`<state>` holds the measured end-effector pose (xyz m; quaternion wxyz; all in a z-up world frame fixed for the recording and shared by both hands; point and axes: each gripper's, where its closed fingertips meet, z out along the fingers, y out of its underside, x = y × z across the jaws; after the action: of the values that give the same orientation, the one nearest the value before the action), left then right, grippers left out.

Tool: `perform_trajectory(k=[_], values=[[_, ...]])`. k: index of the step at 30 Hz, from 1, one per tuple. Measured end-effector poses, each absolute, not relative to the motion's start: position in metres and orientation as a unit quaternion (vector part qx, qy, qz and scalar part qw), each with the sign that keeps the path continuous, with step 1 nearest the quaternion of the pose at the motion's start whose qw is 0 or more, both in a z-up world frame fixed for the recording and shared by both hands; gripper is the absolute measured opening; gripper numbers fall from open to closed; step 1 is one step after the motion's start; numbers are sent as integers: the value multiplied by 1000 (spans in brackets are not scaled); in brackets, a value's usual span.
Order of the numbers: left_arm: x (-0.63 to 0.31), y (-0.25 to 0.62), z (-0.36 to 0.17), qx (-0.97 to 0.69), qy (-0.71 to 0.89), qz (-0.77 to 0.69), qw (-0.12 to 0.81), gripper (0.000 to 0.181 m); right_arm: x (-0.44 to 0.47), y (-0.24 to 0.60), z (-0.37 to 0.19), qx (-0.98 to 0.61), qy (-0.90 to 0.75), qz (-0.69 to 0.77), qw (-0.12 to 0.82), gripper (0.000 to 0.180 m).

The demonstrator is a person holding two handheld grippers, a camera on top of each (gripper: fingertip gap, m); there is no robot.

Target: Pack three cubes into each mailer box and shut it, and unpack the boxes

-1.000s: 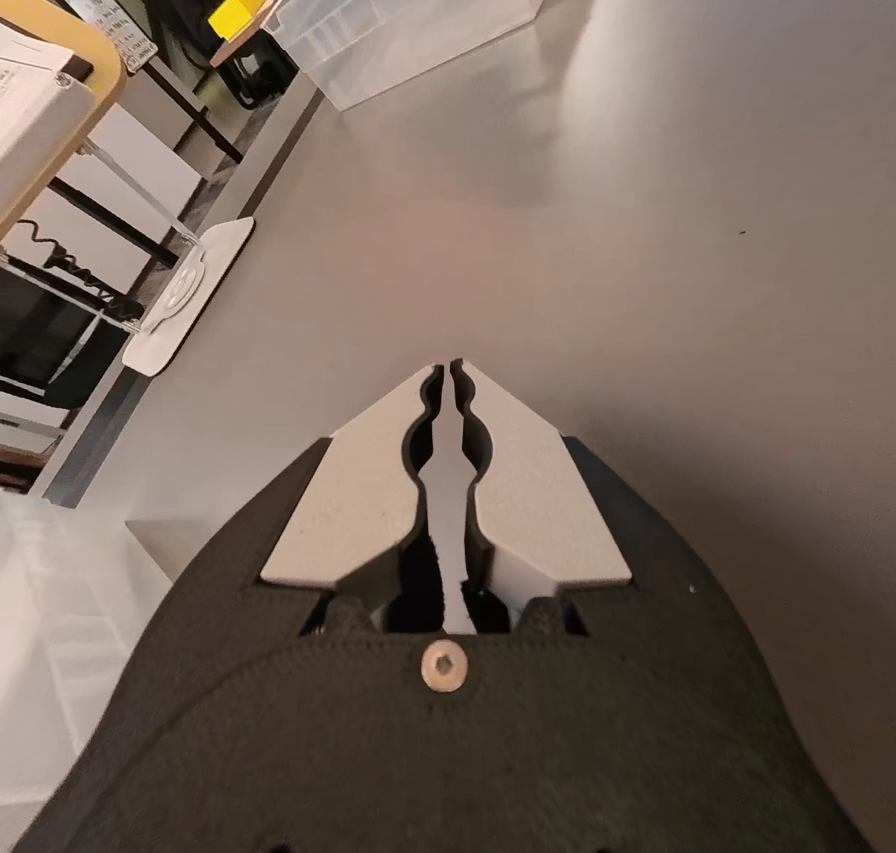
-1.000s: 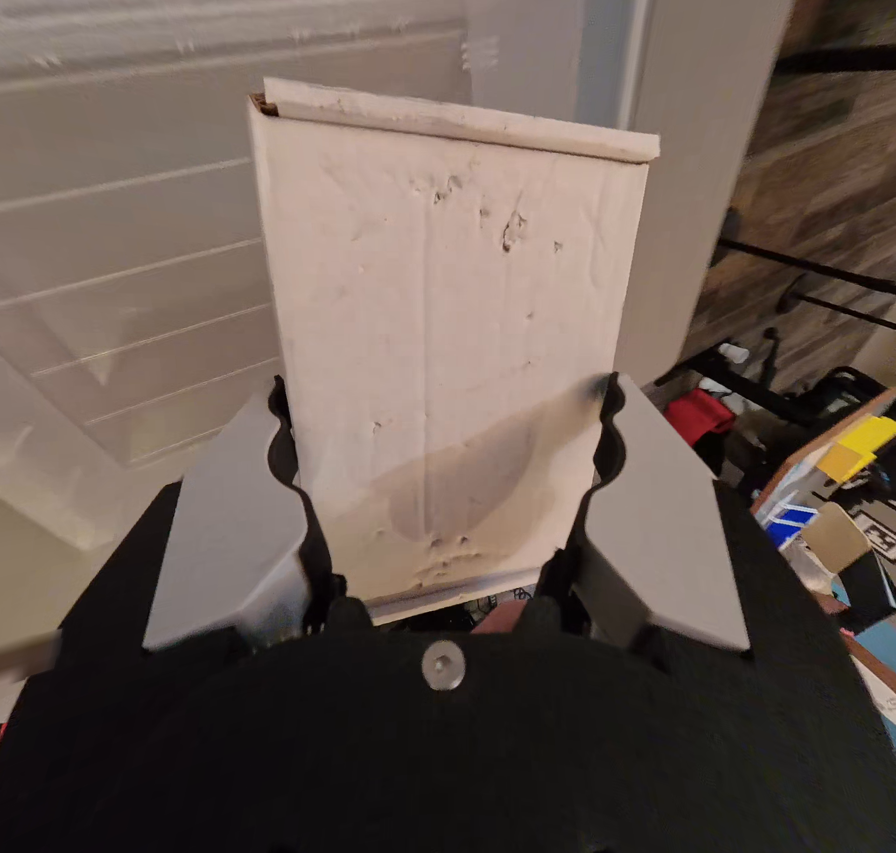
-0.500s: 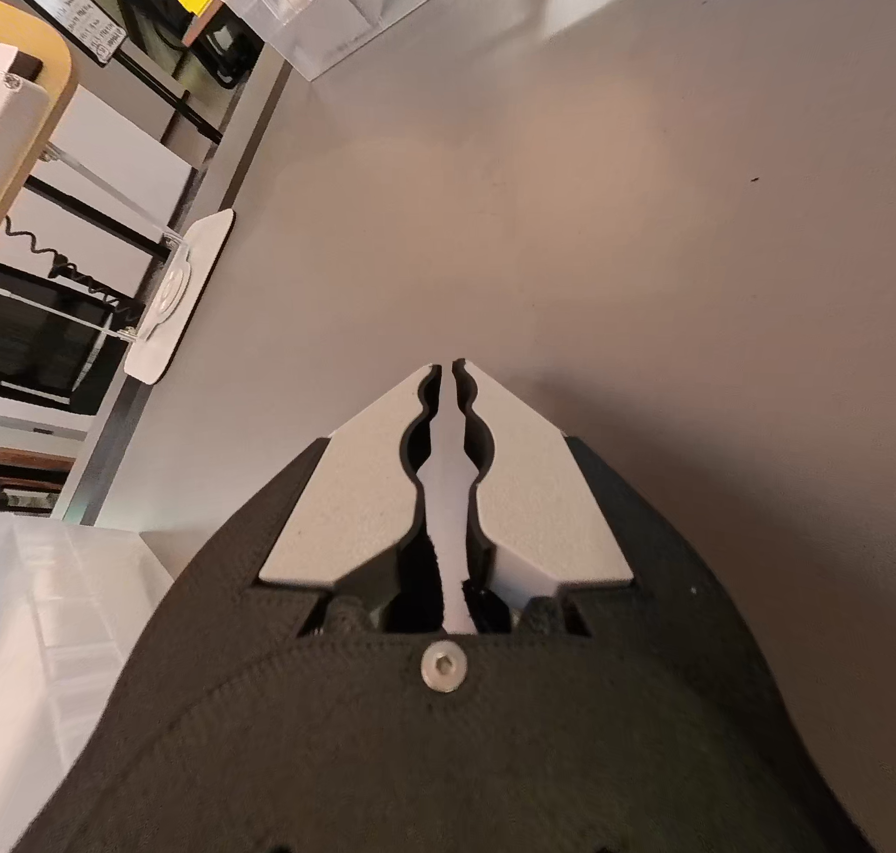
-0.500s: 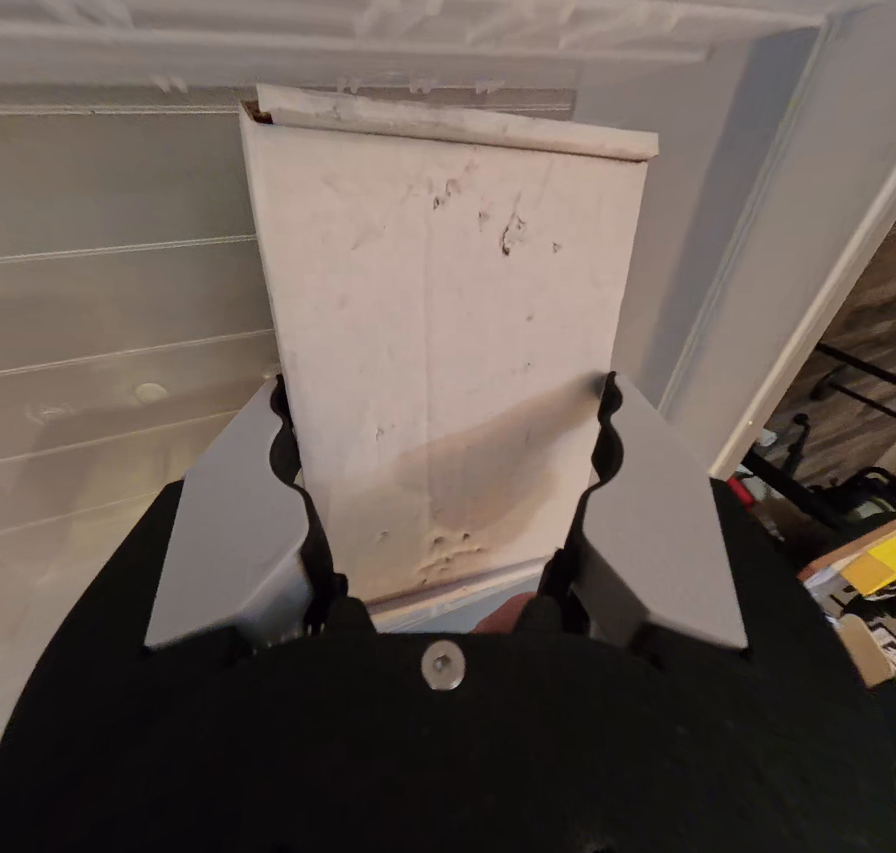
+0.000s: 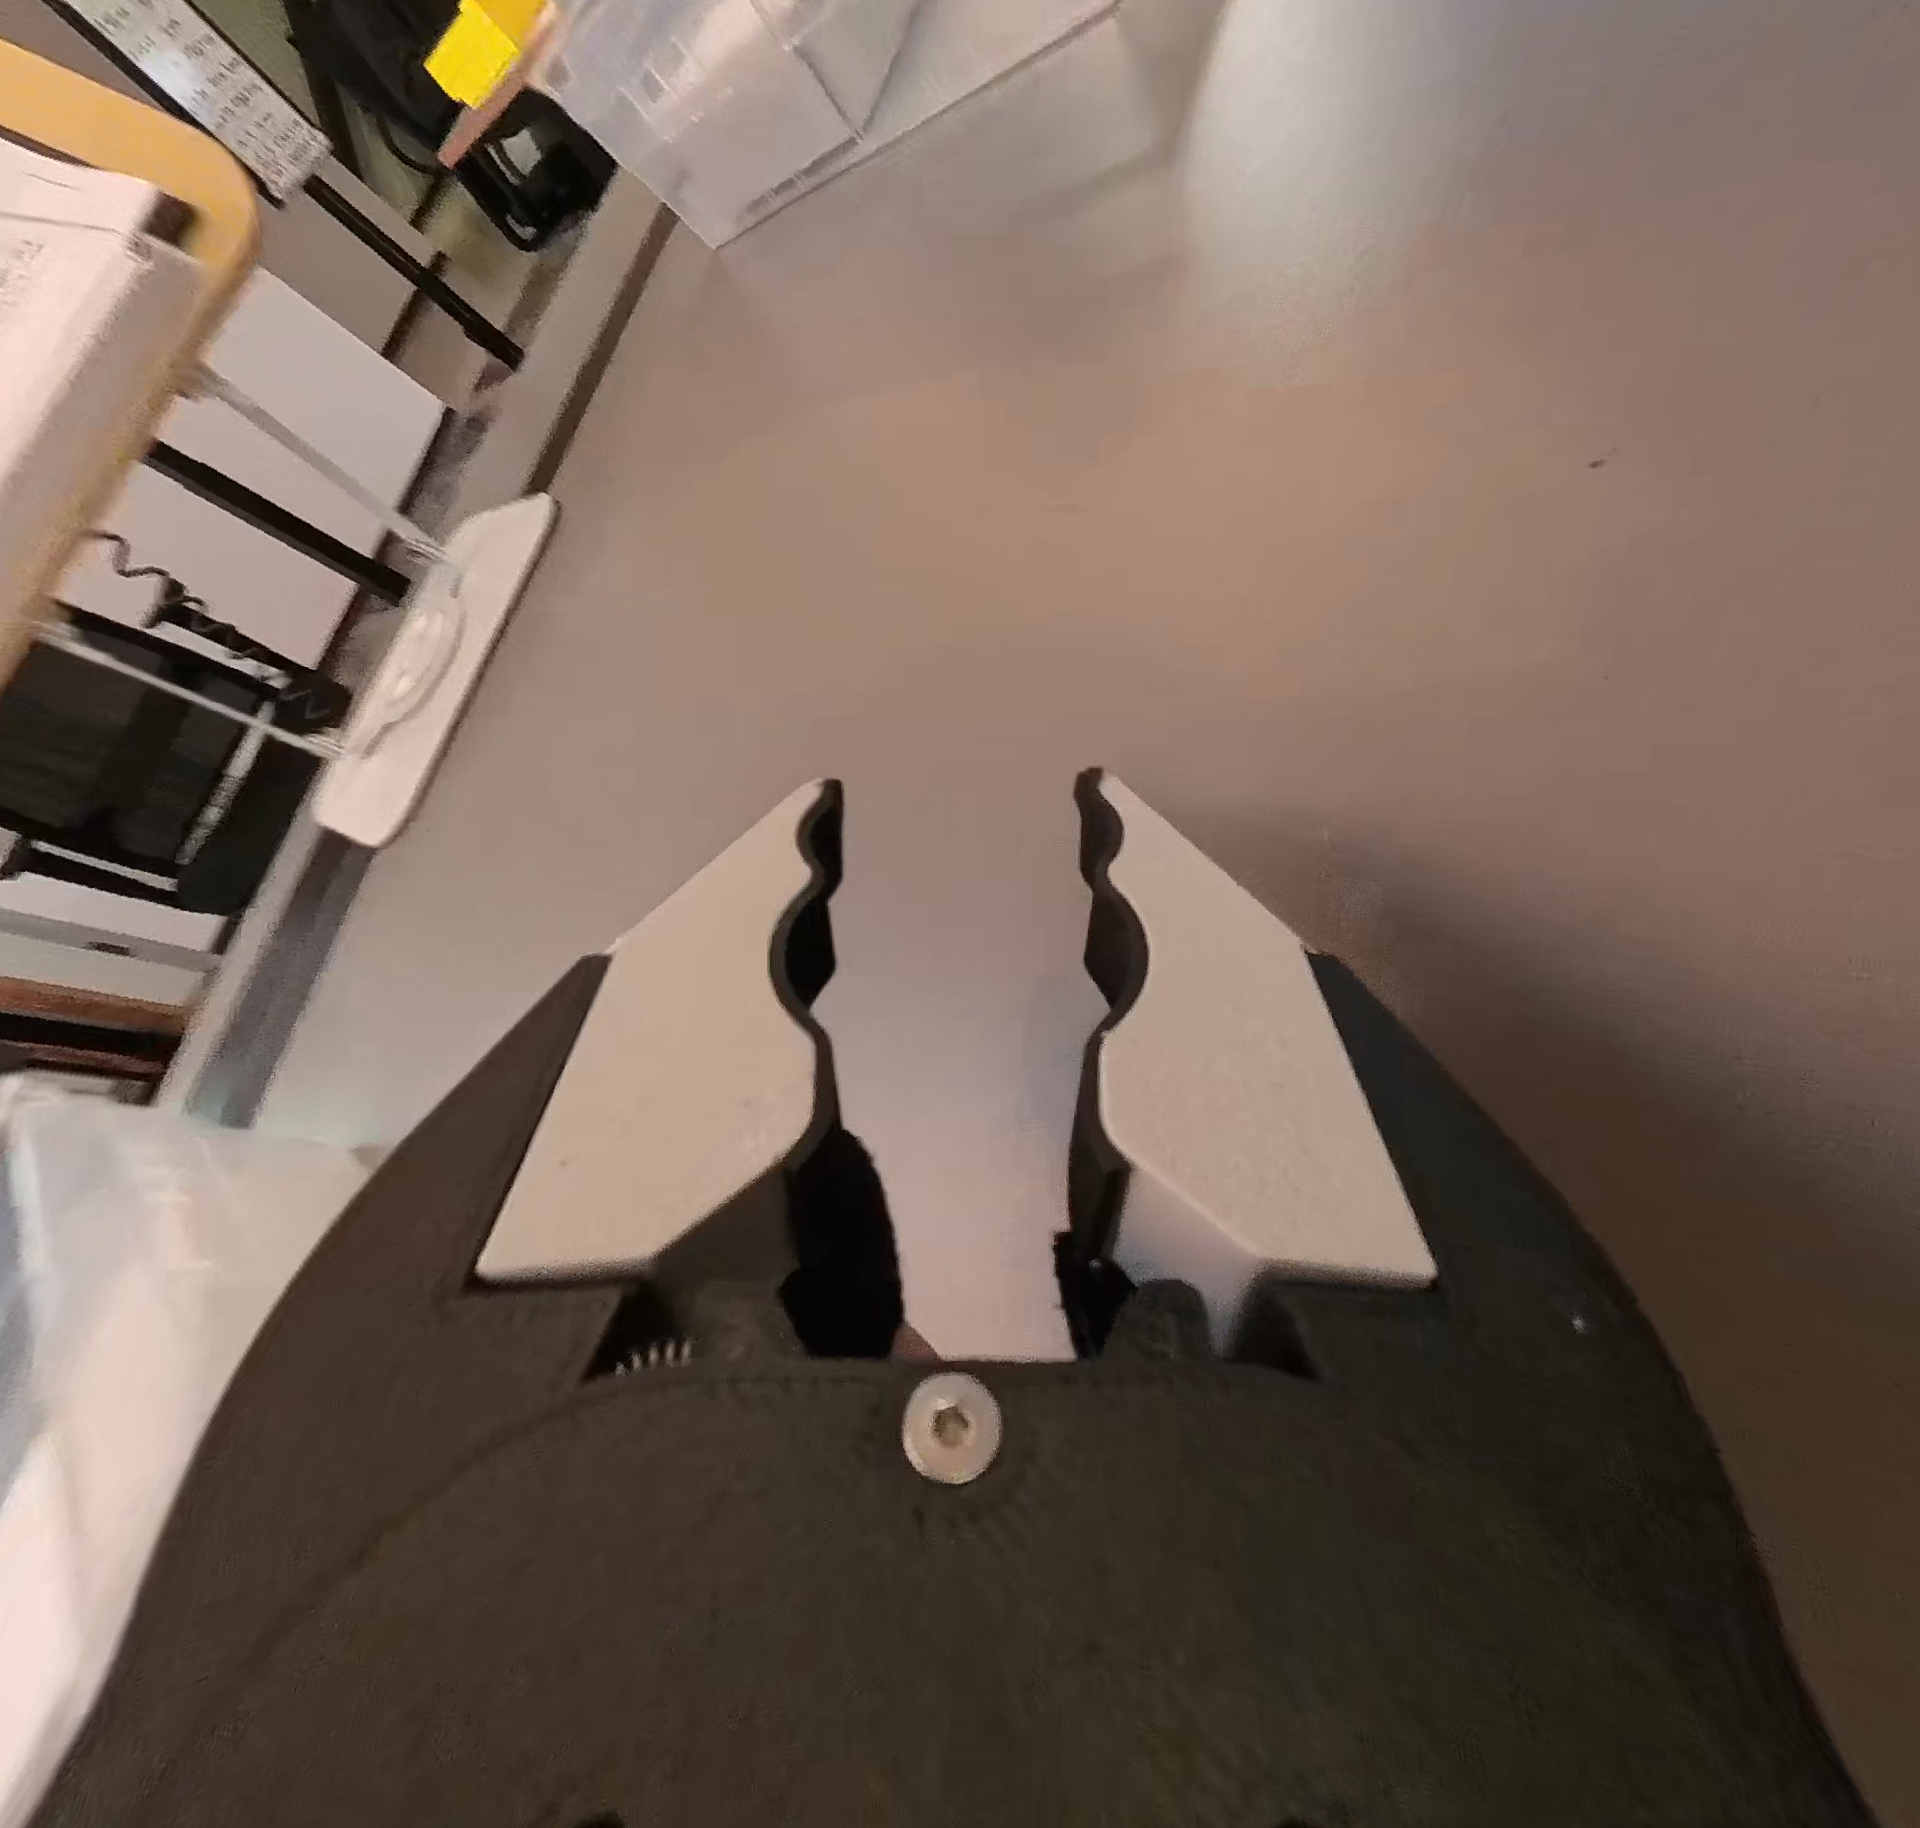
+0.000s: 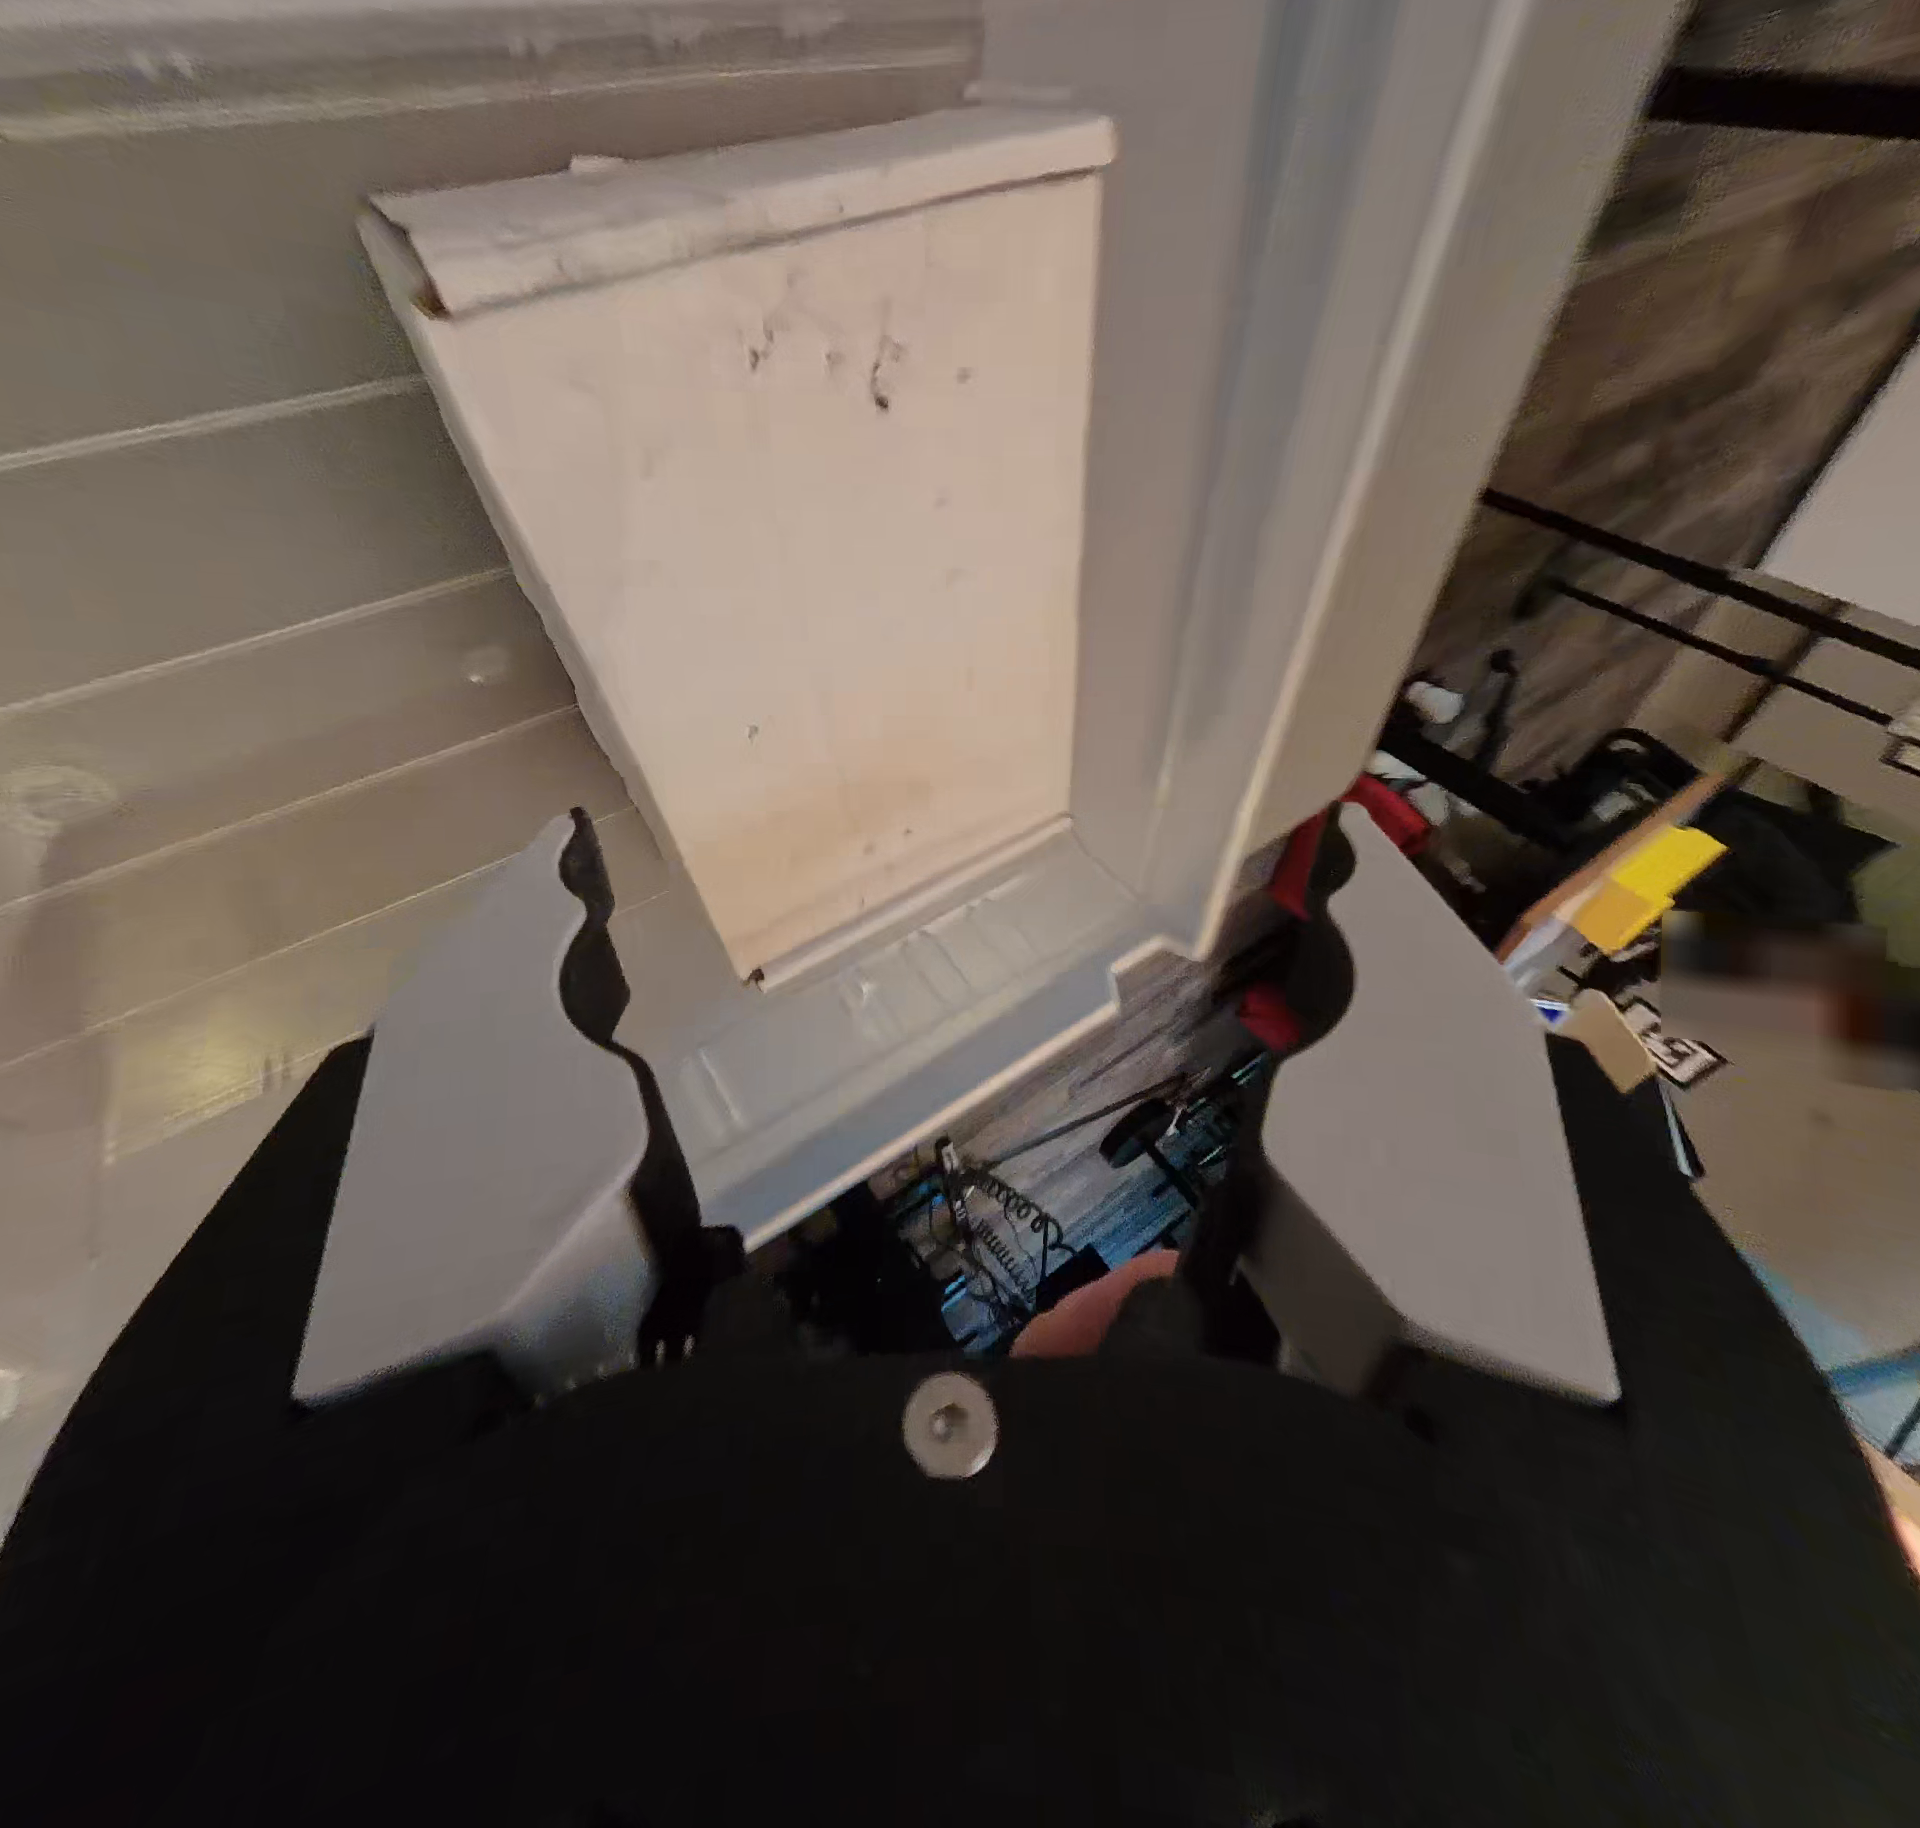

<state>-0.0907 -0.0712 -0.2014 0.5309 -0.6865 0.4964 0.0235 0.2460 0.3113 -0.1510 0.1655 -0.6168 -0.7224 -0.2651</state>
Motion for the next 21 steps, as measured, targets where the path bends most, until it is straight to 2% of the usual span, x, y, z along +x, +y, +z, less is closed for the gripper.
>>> perform_trajectory(k=[2,3,6,8,11,14,15,17,21], values=[[-100,-70,-179,-677,494,43,544,55,232,297,-127,-607,-714,-273,217,120],[-107,-69,-164,-671,489,54,555,58,224,287,-114,-596,-710,-284,244,121],[-137,-67,-117,-650,477,92,584,57,184,240,-80,-552,-713,-278,331,119],[-173,-58,-100,-665,472,142,561,76,150,196,-63,-510,-725,-252,387,113],[-227,-40,-80,-665,484,214,526,78,113,137,-60,-475,-739,-219,424,110],[-278,-12,-83,-690,507,238,459,77,85,91,-78,-458,-757,-172,434,108],[-292,-1,-89,-703,515,223,437,81,77,79,-85,-455,-761,-154,437,107],[-318,20,-111,-739,526,181,379,102,62,57,-100,-454,-765,-116,442,104],[-353,55,-150,-781,539,116,294,116,51,31,-133,-473,-763,-68,436,102]])
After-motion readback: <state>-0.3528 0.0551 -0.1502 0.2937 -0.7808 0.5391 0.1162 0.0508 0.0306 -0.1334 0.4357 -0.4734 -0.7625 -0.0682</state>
